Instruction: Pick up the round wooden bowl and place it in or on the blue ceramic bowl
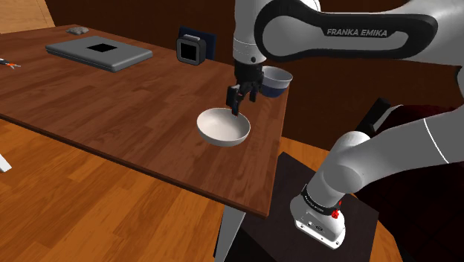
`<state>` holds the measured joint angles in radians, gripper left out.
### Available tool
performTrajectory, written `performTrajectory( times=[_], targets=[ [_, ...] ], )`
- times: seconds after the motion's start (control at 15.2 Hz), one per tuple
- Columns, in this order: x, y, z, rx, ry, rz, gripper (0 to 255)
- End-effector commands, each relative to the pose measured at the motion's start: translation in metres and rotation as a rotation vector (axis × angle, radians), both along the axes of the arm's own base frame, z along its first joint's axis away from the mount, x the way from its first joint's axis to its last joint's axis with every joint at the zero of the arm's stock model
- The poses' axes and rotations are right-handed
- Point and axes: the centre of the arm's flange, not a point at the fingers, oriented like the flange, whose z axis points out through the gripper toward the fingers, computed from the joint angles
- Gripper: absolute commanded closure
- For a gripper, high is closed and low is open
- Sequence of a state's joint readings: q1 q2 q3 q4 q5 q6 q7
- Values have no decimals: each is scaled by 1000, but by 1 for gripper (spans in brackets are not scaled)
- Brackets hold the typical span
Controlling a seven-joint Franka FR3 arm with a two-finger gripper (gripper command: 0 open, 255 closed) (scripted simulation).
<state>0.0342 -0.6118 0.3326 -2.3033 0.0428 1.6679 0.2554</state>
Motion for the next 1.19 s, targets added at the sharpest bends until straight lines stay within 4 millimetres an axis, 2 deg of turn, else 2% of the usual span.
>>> performTrajectory(
  times=[0.0,0.59,1.12],
  targets=[
    [8,24,-10,-3,-3,1,0],
    [45,121,-64,-24,-10,8,0],
    [45,114,-103,-24,-10,8,0]
  ],
)
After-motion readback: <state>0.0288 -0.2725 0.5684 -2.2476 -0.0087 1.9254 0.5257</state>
